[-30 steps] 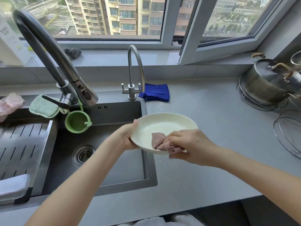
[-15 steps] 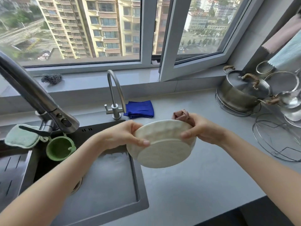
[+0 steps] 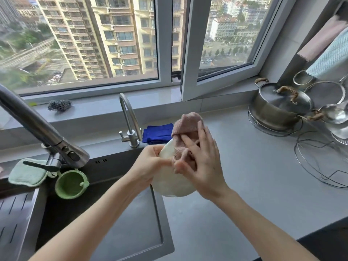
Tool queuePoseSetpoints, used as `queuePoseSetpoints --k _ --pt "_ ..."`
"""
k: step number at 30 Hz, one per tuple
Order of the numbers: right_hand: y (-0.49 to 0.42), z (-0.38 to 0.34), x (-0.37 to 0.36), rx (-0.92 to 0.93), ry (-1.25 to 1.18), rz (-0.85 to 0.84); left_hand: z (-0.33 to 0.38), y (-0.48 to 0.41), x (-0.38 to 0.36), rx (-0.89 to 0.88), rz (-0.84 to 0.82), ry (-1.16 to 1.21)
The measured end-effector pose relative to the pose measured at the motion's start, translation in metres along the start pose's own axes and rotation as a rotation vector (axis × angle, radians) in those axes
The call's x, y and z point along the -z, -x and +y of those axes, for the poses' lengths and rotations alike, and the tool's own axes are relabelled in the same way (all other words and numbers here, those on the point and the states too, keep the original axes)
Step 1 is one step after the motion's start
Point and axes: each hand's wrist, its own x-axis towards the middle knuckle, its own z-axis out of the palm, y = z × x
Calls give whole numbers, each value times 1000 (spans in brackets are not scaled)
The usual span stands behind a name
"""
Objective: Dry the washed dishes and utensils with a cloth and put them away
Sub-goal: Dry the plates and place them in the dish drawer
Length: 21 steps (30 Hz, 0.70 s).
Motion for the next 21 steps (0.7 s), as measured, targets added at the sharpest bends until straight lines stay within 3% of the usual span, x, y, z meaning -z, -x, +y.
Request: queuePoseSetpoints --k 6,12,18,21 --pt "-38 17 22 -140 -142 132 9 -9 -10 -92 65 8" --pt "-42 74 61 -431 -852 -26 14 -17 -8 -60 51 120" --pt "-57 88 89 -451 -893 1 2 -27 -22 -29 17 294" --pt "-66 89 106 -388 -832 -75 11 -33 -35 -31 -10 155"
